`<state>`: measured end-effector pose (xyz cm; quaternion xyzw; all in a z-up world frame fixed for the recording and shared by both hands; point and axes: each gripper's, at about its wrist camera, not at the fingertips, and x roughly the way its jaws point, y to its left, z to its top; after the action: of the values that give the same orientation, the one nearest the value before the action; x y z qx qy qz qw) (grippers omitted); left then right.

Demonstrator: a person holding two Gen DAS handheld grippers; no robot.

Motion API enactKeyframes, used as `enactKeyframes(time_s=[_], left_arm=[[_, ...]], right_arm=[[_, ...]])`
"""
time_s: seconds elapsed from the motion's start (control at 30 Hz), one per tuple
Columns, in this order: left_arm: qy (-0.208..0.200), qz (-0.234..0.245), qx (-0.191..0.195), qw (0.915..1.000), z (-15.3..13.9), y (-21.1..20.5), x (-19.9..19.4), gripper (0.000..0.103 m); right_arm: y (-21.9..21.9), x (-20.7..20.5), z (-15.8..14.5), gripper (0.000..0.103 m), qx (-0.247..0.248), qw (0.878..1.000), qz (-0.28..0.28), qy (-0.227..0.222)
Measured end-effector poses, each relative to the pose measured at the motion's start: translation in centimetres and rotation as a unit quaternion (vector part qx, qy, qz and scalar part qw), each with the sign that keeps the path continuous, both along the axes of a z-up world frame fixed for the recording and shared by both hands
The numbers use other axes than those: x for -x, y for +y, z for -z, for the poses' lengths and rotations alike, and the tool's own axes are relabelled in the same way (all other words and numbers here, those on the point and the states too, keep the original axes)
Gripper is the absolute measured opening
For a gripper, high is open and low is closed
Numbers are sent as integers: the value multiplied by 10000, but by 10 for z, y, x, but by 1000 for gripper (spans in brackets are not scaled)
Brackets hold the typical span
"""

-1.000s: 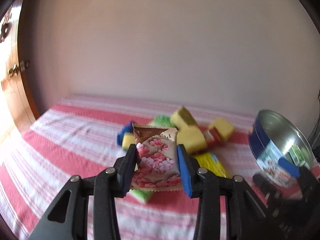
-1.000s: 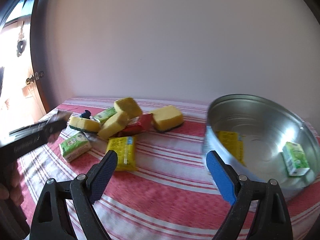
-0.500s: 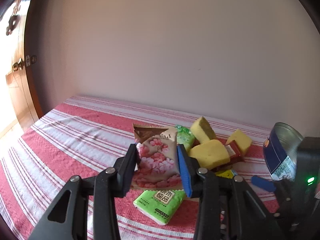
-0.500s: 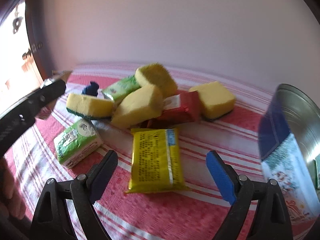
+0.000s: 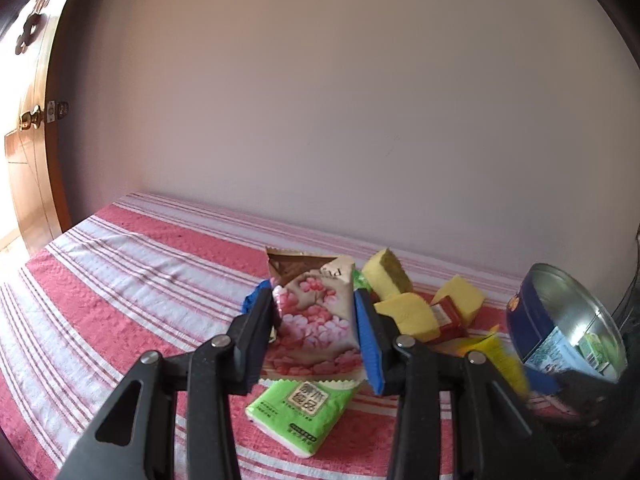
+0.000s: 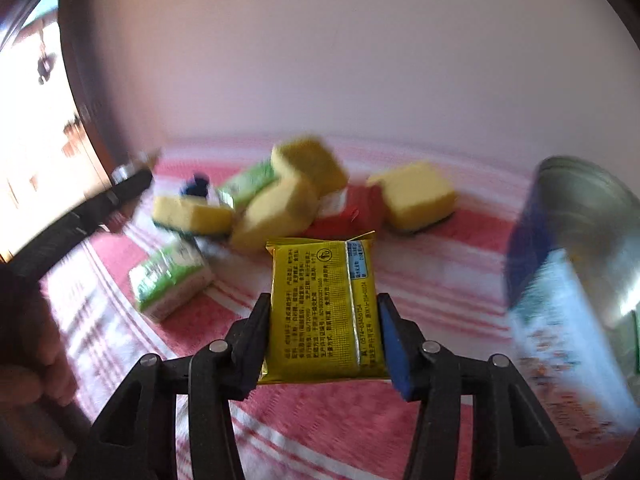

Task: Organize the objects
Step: 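Grasp the yellow snack packet with the right gripper while the left gripper holds the floral wrapper, then move both items over the silver tin and release them inside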

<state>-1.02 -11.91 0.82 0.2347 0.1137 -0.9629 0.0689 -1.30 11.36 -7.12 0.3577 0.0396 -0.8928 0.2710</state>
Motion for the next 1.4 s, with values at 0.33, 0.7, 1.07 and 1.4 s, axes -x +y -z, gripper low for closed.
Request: enactKeyframes(time_s=[0.33, 0.7, 1.07, 1.4], left_arm=[[-54, -38, 190, 9998, 6, 29, 3, 40], [-198, 43, 455, 9988, 10, 67, 9, 40], [-195, 205, 586, 9979, 8, 98, 13, 40], [-89, 496, 531, 9973, -2, 135, 21, 40]], right_arm=[[52, -5, -33, 54, 753, 9939, 500, 627], [63, -9, -41, 54, 697, 9912, 656, 914], [69, -15, -50, 54, 634, 9858, 794, 1335], [94, -13, -55, 54, 599, 9800, 1043, 1584]])
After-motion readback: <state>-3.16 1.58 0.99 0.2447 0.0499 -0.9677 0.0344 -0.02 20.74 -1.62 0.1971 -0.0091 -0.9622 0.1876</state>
